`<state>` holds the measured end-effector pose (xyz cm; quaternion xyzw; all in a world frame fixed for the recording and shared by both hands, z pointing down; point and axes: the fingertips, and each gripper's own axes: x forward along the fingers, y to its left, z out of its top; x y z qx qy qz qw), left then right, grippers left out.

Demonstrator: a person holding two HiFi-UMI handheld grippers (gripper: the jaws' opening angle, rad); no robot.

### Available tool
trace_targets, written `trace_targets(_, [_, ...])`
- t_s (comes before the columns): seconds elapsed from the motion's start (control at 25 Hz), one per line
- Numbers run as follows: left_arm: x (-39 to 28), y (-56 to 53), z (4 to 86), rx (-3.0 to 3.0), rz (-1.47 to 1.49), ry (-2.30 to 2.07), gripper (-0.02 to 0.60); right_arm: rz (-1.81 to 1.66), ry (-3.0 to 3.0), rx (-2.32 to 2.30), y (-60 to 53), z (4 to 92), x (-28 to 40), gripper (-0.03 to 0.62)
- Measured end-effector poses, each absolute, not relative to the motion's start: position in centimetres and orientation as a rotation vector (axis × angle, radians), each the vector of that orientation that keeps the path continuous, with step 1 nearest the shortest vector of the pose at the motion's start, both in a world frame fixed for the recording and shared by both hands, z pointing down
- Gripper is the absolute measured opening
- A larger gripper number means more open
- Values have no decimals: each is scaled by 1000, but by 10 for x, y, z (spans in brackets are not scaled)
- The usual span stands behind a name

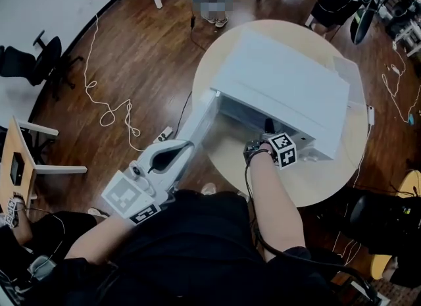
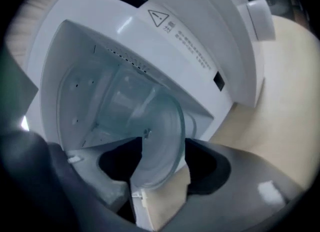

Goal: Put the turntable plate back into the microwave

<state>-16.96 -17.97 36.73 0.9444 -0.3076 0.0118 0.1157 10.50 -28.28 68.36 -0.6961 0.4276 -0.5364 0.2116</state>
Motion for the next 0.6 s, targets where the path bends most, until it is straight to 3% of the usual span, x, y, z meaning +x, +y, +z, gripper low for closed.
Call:
trace_targets(0.2, [-167,-181,371,2729,-6,-940,3,-1586,1212,-1931,-257,698,99,262])
trace_targets(0.4, [-154,-179,381,2687,-4,-982,3,-1646,1784,-1651,-220,668,53,259])
trace_targets(0.44, [-150,-180,385,2670,-1,-992,3,-1619,1921,-1538,-207,651,46,259])
trace_targets(0.52, [-138,-181,390,2650,-3,-987,3,-1453,2250,-1386,-180,609,45,201])
trace_targets(0.6, [-119,-179,388,2670,-20,-949,3,-1092,2644,-1375,-157,561,57,170])
